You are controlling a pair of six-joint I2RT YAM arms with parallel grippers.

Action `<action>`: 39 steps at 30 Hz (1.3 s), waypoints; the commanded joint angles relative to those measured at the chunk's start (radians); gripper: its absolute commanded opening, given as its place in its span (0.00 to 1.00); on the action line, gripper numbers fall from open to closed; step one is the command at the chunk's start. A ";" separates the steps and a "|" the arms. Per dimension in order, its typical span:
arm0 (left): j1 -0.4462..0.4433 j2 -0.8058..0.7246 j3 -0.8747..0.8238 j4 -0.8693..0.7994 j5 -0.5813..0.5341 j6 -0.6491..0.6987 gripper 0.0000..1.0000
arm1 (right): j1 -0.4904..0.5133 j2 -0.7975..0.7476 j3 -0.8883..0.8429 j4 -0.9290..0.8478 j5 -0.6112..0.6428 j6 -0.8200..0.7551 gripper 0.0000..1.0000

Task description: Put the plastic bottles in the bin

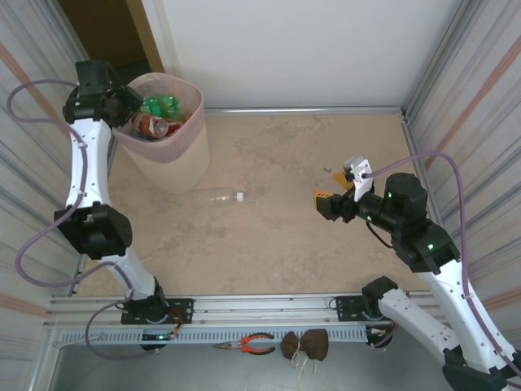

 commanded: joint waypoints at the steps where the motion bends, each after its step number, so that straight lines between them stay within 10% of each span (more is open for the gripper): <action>1: 0.007 -0.097 0.008 0.006 0.050 0.067 0.45 | -0.007 -0.013 -0.003 0.005 0.004 0.012 0.73; 14: -0.077 -0.198 -0.081 0.072 0.363 0.314 0.46 | -0.008 -0.004 -0.004 0.014 -0.008 0.021 0.73; 32: -0.134 -0.065 -0.102 -0.115 0.351 0.404 0.50 | -0.007 0.015 0.015 0.015 -0.011 0.021 0.73; 39: -0.132 -0.053 -0.063 -0.183 0.180 0.462 0.51 | -0.008 0.015 0.020 0.011 -0.013 0.021 0.73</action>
